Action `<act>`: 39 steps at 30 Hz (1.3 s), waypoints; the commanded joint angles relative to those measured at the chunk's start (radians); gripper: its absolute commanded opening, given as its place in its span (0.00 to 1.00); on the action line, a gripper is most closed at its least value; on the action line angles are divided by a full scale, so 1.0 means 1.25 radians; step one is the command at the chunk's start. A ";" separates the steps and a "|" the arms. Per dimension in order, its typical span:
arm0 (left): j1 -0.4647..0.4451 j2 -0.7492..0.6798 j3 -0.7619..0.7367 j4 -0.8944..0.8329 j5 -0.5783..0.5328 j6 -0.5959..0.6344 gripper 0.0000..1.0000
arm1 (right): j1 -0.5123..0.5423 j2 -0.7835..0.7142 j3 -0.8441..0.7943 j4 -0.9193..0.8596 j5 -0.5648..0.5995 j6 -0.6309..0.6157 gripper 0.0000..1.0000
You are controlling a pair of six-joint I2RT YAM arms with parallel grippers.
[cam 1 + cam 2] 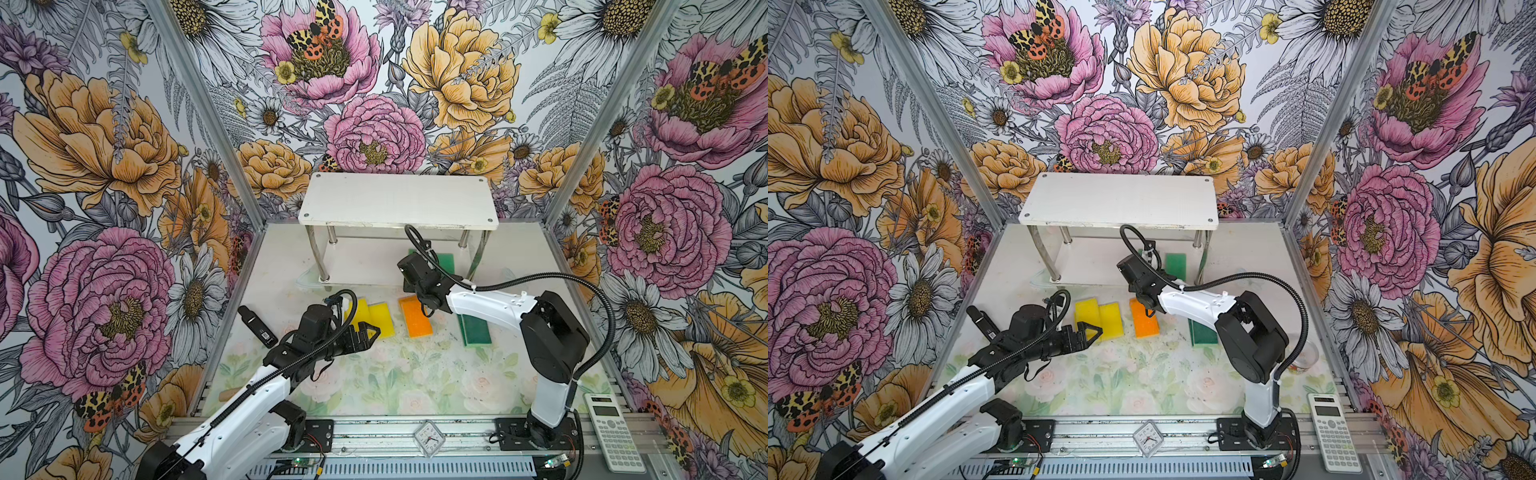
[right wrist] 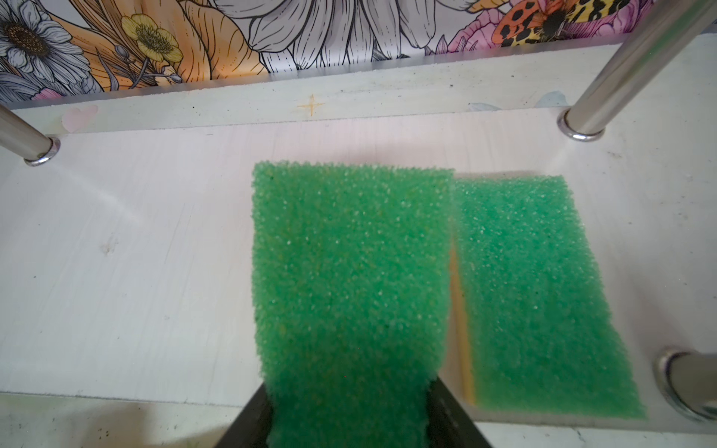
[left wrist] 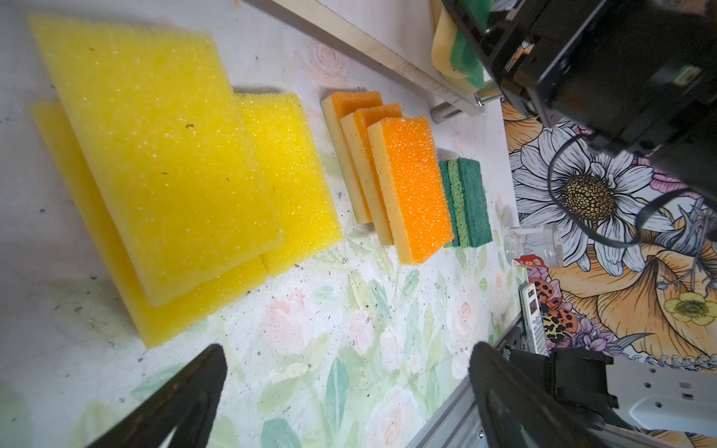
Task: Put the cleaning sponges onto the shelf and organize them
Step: 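Lift the green sponge with the right gripper and carry it to the shelf, then lower the green sponge beside the first one on the lower shelf, open right gripper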
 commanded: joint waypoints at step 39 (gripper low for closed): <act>0.020 -0.010 0.016 -0.015 0.016 0.020 0.99 | -0.039 0.103 0.078 0.015 0.033 -0.005 0.59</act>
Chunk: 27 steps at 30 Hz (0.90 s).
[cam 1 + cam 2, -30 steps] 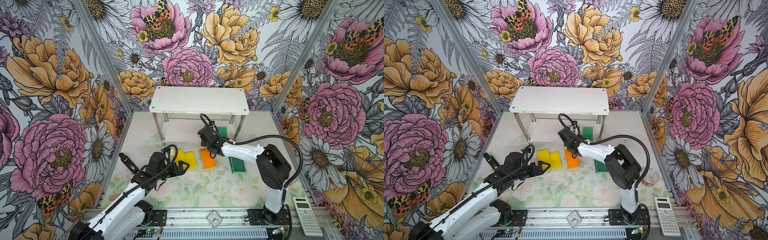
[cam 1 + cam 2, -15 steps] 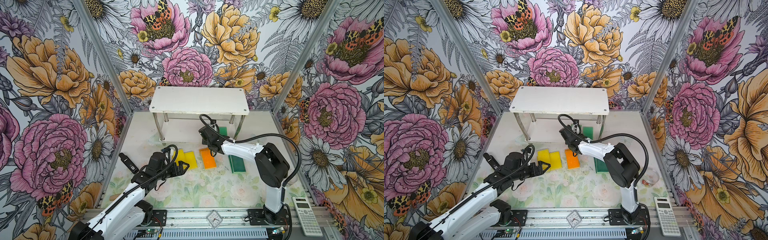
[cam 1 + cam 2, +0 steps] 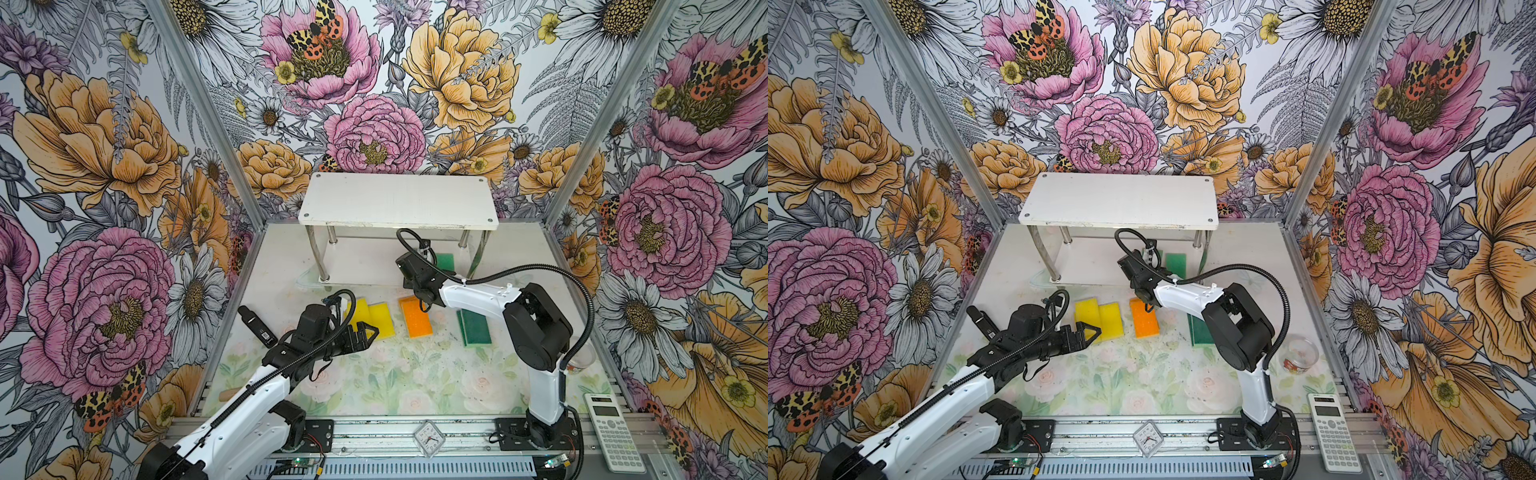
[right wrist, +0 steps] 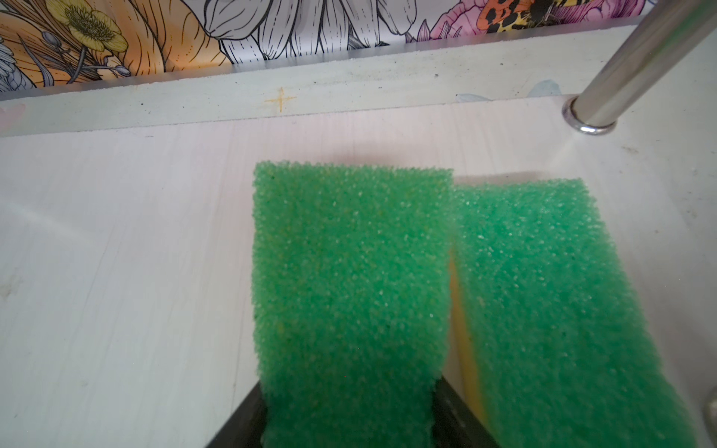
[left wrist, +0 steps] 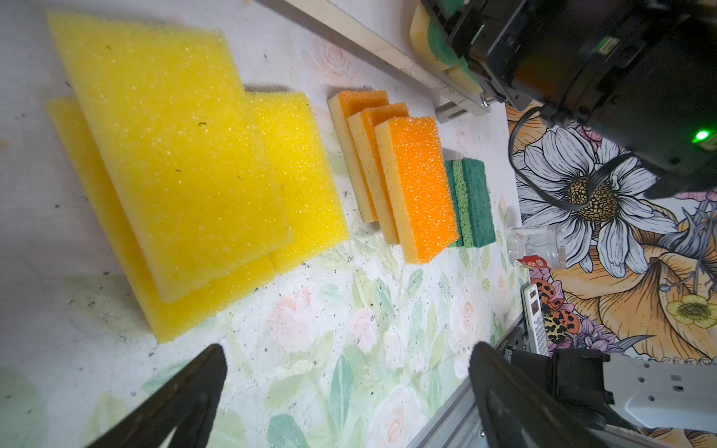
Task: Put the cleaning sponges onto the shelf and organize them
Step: 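Lower the green sponge beside the first one on the lower shelf, open right gripper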
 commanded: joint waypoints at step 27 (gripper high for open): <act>0.007 -0.012 0.014 -0.007 0.004 0.013 0.99 | -0.008 -0.013 0.023 0.015 0.016 -0.023 0.75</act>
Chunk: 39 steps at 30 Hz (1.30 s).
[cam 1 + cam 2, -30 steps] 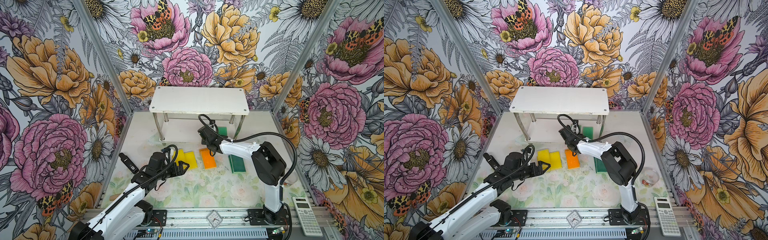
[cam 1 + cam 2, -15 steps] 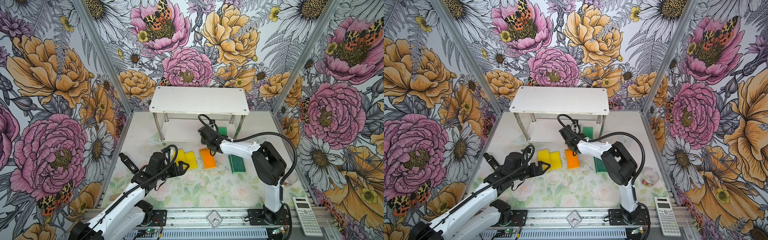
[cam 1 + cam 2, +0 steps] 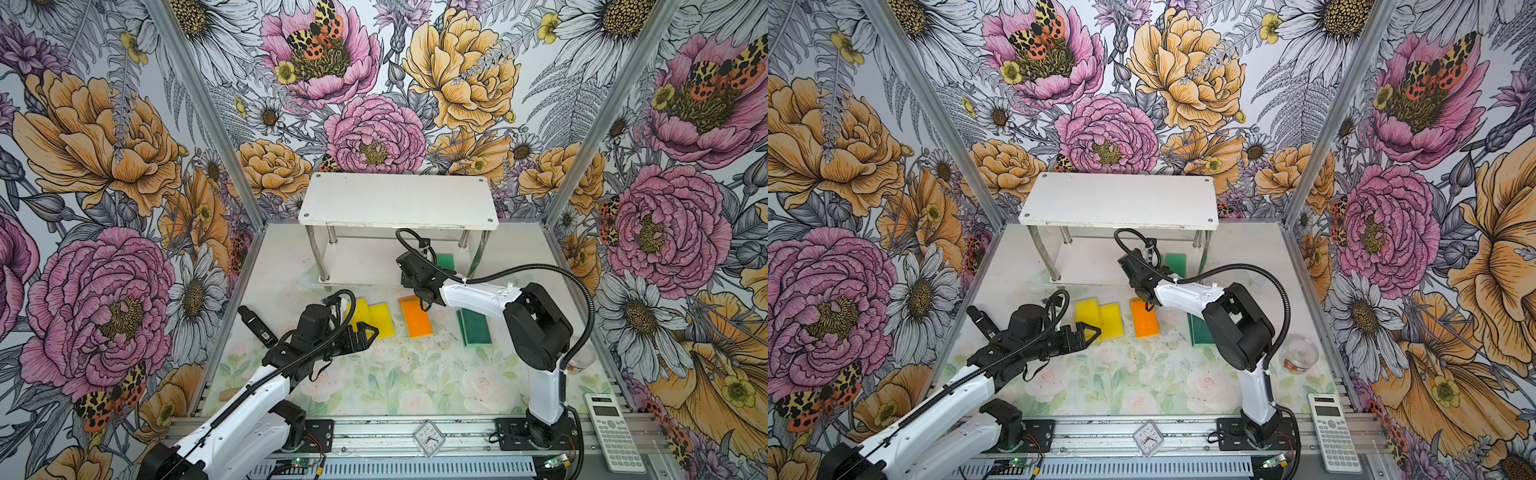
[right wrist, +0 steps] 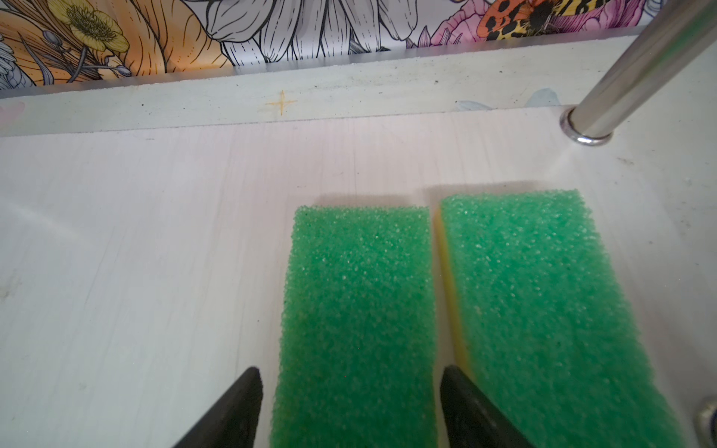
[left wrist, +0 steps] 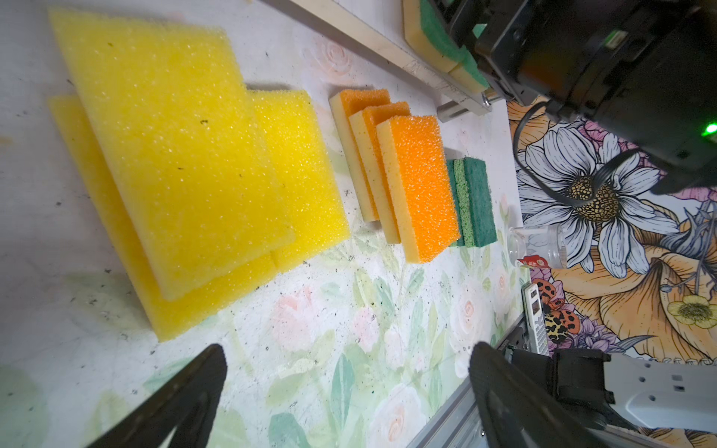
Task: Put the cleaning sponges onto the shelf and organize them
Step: 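Lower the green sponge beside the first one on the lower shelf, open right gripper, then withdraw the right gripper and lower it onto the dark green scouring pad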
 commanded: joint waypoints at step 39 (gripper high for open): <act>0.012 0.016 0.040 0.010 0.019 0.010 0.99 | 0.024 -0.549 -0.349 -0.232 -0.338 -0.229 0.95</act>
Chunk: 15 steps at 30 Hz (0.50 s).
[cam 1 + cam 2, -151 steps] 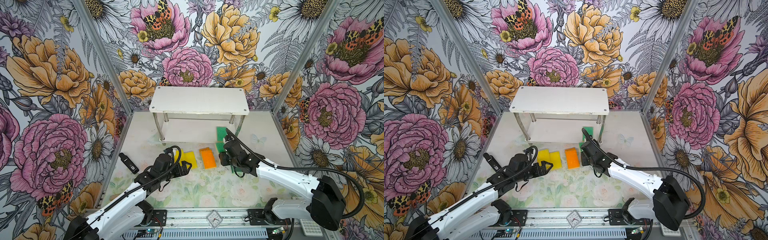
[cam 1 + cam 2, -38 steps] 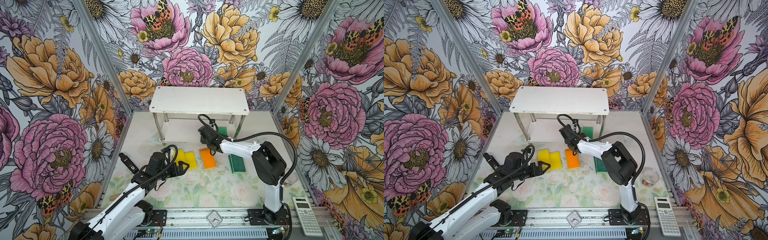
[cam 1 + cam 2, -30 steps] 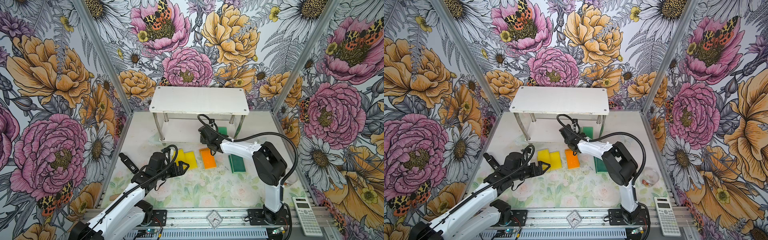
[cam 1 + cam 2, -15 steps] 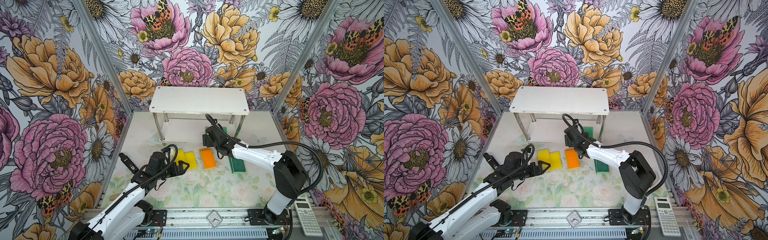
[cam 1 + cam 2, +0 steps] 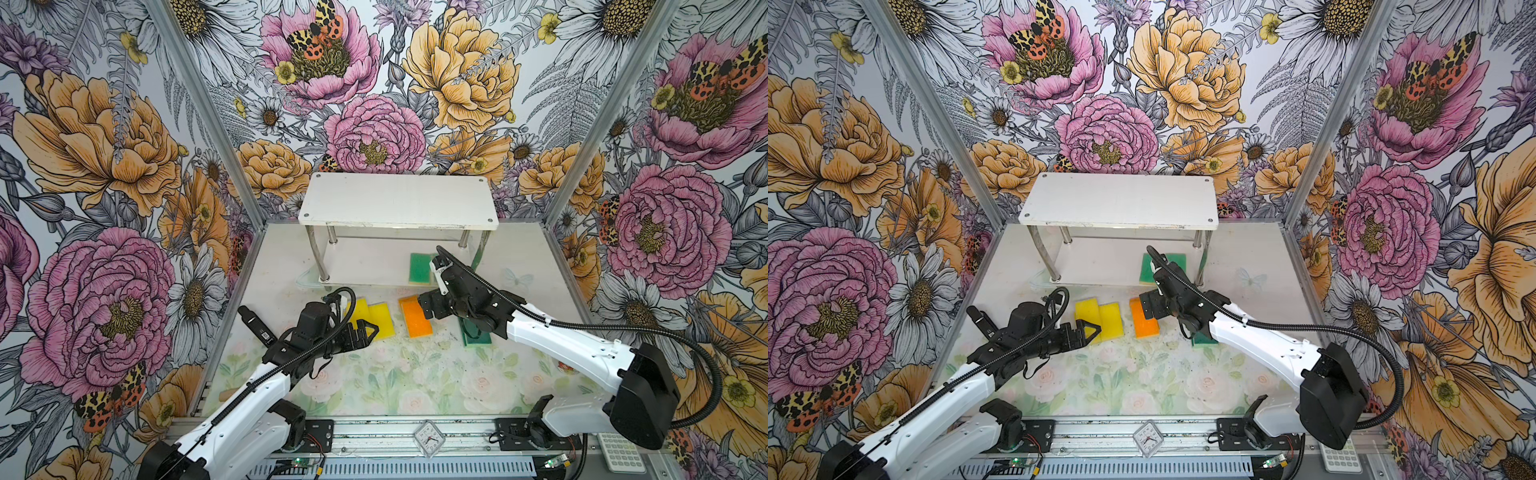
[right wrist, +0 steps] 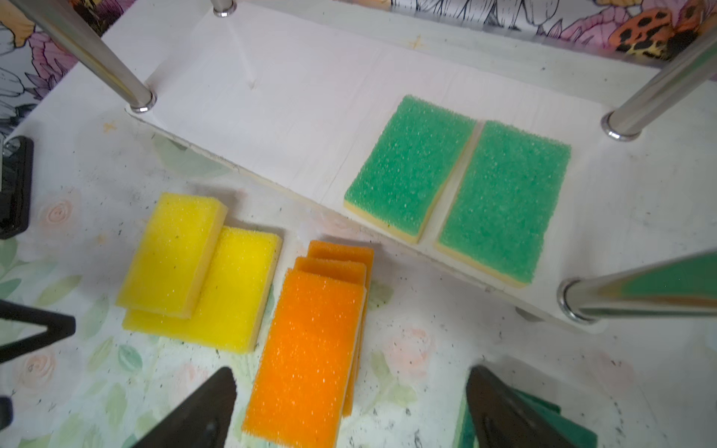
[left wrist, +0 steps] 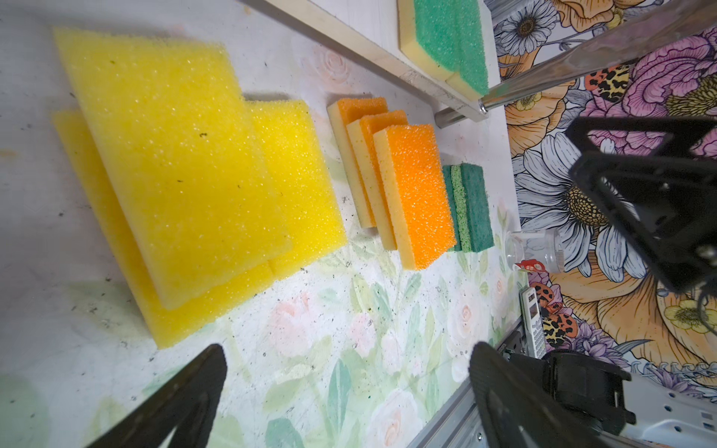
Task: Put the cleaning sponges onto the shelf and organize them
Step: 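Withdraw the right gripper and lower it onto the dark green scouring pad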
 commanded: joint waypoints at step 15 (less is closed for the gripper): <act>0.006 -0.013 0.013 0.019 0.025 -0.011 0.99 | -0.076 -0.210 -0.233 -0.140 0.031 0.195 0.99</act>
